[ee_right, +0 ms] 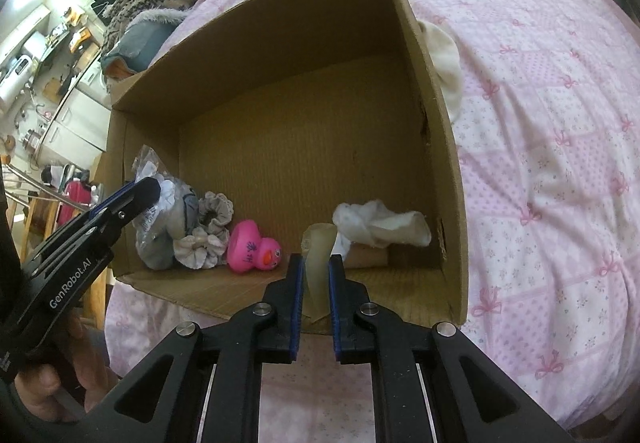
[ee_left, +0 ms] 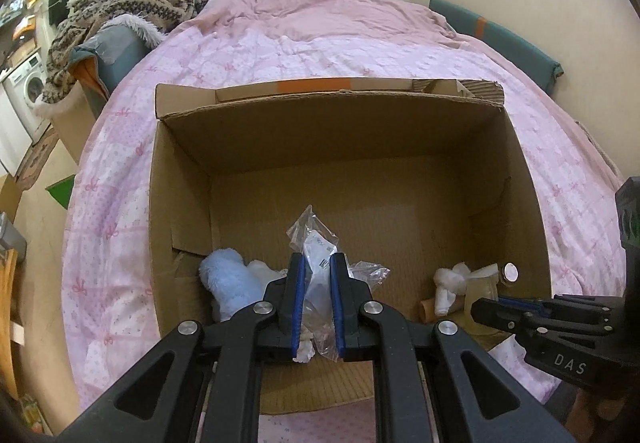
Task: Organize soft objects
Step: 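Open the left tool to drop the tag bag while the right tool drops the cardboard piece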
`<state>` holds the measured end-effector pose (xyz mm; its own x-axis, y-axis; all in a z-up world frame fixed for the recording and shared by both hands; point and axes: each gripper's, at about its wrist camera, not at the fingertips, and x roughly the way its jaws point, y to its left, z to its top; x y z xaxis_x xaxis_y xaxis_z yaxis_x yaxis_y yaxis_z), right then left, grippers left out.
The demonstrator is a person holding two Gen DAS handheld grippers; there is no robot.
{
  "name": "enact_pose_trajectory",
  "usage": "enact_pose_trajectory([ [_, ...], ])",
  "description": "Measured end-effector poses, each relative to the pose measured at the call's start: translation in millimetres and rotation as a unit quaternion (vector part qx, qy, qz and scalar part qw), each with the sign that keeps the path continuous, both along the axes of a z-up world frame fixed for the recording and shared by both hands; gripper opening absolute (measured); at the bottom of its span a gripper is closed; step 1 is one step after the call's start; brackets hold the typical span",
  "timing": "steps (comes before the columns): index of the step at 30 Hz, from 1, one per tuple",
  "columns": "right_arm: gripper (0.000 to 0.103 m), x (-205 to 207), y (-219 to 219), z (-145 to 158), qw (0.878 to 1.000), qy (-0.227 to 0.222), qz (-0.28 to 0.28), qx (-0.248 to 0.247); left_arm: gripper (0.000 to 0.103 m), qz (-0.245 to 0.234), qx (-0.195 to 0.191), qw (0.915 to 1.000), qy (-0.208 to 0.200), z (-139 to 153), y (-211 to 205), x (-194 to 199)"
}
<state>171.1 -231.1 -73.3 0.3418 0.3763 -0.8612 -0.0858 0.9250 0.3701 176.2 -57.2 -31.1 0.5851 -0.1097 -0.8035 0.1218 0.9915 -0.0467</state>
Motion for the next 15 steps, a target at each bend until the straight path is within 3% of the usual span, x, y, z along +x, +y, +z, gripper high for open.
enact_pose_trajectory([
  [15, 0.014, -0.1, -0.5, 1.4, 1.0, 0.0, -0.001, 0.005, 0.016, 0.002, -0.001, 1.0, 0.006, -1.2, 0.8, -0.4],
])
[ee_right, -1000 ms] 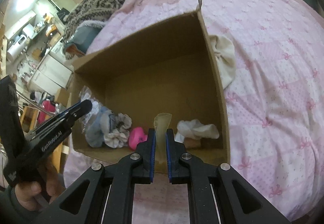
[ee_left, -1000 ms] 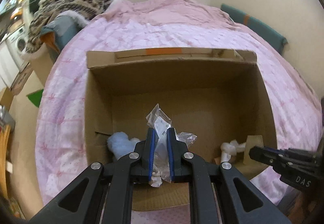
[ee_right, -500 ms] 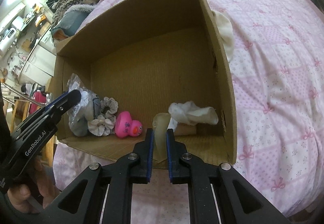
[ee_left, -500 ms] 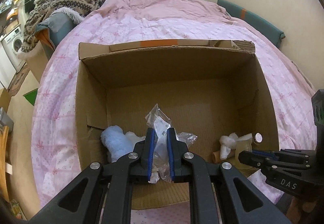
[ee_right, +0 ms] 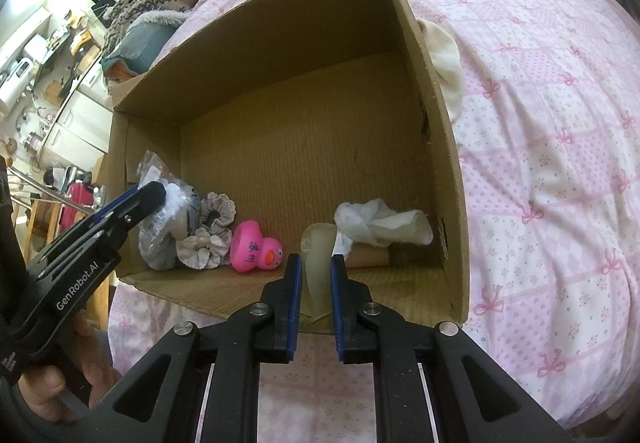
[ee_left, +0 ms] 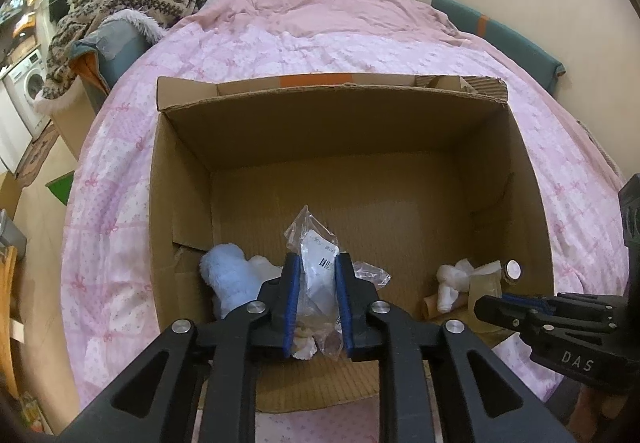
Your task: Organize soft objects
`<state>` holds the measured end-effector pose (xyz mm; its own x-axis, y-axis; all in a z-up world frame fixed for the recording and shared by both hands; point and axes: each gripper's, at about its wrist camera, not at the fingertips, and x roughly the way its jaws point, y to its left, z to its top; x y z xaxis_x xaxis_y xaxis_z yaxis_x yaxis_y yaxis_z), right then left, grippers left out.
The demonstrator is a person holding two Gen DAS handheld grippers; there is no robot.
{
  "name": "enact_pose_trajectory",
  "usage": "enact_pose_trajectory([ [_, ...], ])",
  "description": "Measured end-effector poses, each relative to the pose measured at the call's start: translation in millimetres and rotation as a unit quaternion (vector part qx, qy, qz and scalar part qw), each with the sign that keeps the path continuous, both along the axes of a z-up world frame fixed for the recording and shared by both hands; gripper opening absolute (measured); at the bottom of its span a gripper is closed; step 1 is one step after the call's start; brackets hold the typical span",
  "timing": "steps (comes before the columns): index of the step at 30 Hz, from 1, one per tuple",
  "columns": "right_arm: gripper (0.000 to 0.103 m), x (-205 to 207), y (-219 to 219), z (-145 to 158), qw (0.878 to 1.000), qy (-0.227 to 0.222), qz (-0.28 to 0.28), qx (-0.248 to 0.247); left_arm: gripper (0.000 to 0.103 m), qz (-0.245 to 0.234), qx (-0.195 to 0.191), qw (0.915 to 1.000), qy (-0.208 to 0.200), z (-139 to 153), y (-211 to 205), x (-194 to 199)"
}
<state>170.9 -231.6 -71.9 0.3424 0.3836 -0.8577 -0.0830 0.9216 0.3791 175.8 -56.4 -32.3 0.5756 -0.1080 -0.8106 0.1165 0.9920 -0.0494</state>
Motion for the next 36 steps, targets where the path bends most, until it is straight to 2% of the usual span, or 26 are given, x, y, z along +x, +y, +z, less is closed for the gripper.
enact_pose_trajectory([
  [6, 0.016, -1, -2, 0, 1.0, -0.001, -0.001, 0.006, 0.022, -0.005, 0.006, 1.0, -0.003, 2, -3, -3],
  [8, 0.017, -1, -3, 0, 1.0, -0.002, -0.002, 0.008, 0.034, -0.003, 0.007, 0.9999, -0.007, 5, -2, -4],
  [9, 0.017, -1, -3, 0, 1.0, -0.003, -0.002, 0.008, 0.049, 0.0, 0.01, 0.9999, -0.01, 7, -2, -5],
  [11, 0.018, -2, -2, 0, 1.0, -0.002, -0.001, 0.007, 0.062, 0.009, 0.016, 0.9996, -0.023, 12, 0, -9],
  [15, 0.019, -1, -2, 0, 1.0, -0.003, -0.001, 0.008, 0.063, 0.012, 0.005, 0.9993, -0.036, 26, 6, -16],
  [20, 0.022, -2, -4, 4, 1.0, -0.01, -0.005, 0.015, 0.063, 0.038, 0.015, 0.9959, -0.081, 57, 22, -26],
  [24, 0.023, -4, -5, 14, 0.999, -0.033, -0.005, 0.022, 0.063, 0.054, 0.006, 0.9959, -0.073, 67, 35, -29],
  [29, 0.027, -12, -10, 35, 0.997, -0.073, -0.01, 0.036, 0.063, 0.068, 0.022, 0.9955, -0.063, 70, 48, -41],
  [30, 0.029, -14, -11, 40, 0.996, -0.082, -0.011, 0.04, 0.063, 0.073, 0.02, 0.9952, -0.062, 71, 52, -44],
  [32, 0.052, -19, -12, 52, 0.994, -0.103, -0.008, 0.041, 0.063, 0.082, 0.009, 0.9949, -0.058, 74, 61, -50],
  [33, 0.078, -22, -13, 59, 0.993, -0.114, -0.007, 0.04, 0.068, 0.086, 0.003, 0.9946, -0.057, 76, 65, -53],
  [34, 0.083, -26, -13, 66, 0.991, -0.127, -0.008, 0.042, 0.078, 0.091, -0.002, 0.9943, -0.057, 78, 69, -55],
  [36, 0.083, -34, -14, 82, 0.987, -0.154, -0.01, 0.042, 0.089, 0.103, -0.007, 0.9929, -0.059, 83, 77, -62],
])
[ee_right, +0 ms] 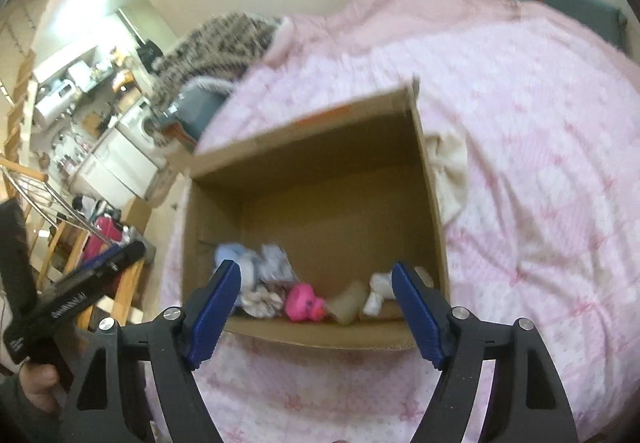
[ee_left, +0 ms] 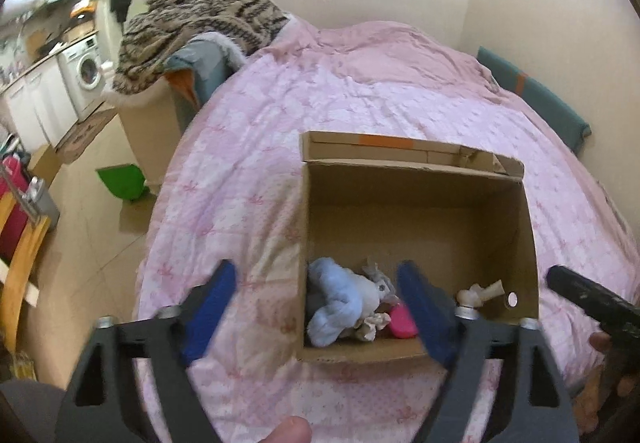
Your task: Organize soft objects
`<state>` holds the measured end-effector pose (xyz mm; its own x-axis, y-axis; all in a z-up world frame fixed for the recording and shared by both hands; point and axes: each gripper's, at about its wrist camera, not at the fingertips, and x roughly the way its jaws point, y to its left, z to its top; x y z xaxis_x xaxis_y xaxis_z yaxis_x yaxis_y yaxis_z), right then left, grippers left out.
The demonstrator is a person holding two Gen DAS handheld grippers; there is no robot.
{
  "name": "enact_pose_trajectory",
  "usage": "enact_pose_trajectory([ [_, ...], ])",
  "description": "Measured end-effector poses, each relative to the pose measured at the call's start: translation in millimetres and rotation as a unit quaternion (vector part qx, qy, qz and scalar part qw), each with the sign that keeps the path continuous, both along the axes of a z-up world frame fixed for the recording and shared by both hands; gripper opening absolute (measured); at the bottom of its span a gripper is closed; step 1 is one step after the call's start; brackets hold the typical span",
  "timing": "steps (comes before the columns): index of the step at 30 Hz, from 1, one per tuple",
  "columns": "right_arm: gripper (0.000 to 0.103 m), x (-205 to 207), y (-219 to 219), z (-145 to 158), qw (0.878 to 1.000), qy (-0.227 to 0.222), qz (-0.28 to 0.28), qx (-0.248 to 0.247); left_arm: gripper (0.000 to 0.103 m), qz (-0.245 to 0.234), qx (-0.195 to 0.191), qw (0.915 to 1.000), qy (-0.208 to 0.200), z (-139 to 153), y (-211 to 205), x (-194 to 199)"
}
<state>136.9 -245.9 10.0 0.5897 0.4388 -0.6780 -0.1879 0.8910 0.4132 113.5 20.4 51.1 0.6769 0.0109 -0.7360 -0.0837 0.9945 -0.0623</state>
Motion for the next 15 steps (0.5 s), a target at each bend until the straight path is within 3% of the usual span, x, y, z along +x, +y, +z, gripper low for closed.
enact_pose_trajectory([
  [2, 0.086, -9, -1, 13, 1.0, -0.016, -0.008, -0.009, 0.091, 0.008, -0.005, 0.9999, -0.007, 6, 5, -9],
  [4, 0.103, -18, -4, 22, 0.999, -0.029, -0.017, -0.007, 0.096, 0.016, 0.0, 0.9998, -0.011, 10, 8, -16],
  [8, 0.103, -39, -8, 37, 0.998, -0.058, -0.028, 0.001, 0.099, 0.018, 0.001, 0.9993, -0.032, 19, 9, -35],
  [15, 0.103, -72, 2, 49, 0.992, -0.111, -0.037, -0.049, 0.102, 0.006, -0.006, 0.9988, -0.049, 17, 6, -61],
])
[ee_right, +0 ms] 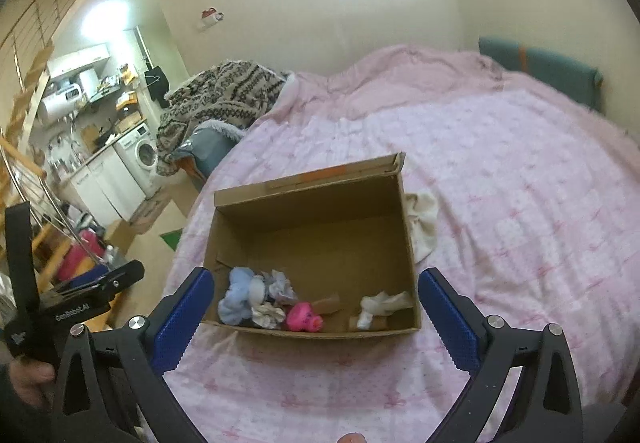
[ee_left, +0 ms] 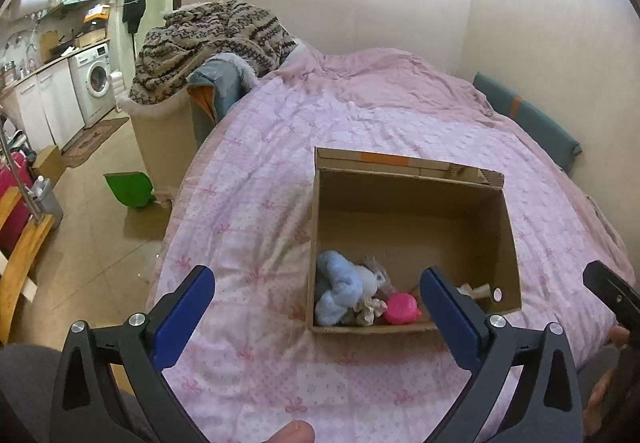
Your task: Organize soft objects
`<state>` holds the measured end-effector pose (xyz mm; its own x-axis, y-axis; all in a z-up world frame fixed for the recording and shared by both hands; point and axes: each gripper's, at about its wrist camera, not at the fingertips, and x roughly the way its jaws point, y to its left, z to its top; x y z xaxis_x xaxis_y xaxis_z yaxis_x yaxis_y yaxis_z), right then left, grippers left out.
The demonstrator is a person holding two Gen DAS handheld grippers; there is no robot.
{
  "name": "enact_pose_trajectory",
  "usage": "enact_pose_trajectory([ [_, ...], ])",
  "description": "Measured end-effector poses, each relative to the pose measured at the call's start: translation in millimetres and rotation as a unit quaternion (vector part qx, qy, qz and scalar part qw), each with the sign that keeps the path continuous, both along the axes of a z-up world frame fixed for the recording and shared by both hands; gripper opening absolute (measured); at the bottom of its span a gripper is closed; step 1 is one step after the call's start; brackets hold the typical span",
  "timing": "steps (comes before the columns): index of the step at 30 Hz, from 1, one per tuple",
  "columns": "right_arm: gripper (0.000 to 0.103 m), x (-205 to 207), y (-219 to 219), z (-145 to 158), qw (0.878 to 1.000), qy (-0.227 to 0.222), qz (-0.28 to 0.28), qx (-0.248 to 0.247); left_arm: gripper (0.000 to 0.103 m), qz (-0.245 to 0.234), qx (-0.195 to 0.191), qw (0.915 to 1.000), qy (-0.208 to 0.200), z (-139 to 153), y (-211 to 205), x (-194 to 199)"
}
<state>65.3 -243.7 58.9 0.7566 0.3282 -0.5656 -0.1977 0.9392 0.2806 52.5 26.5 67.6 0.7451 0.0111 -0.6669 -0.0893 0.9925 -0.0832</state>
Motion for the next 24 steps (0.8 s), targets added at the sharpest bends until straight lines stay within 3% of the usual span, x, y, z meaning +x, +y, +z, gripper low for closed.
enact_pose_trajectory([
  [4, 0.103, -7, 8, -11, 0.999, -0.013, 0.001, -0.034, 0.102, -0.005, 0.009, 0.9999, 0.002, -11, -3, -6],
  [11, 0.103, 2, 14, -43, 0.998, 0.031, -0.008, -0.047, 0.102, -0.017, 0.017, 0.9995, 0.02, -27, -16, -1],
  [16, 0.103, 7, 13, -52, 0.998, 0.053, -0.003, -0.038, 0.102, -0.025, 0.016, 0.9995, 0.011, -27, -22, -1],
  [24, 0.103, 9, 14, -56, 0.997, 0.058, -0.011, -0.045, 0.102, -0.03, 0.005, 0.999, 0.031, -33, -21, 4],
])
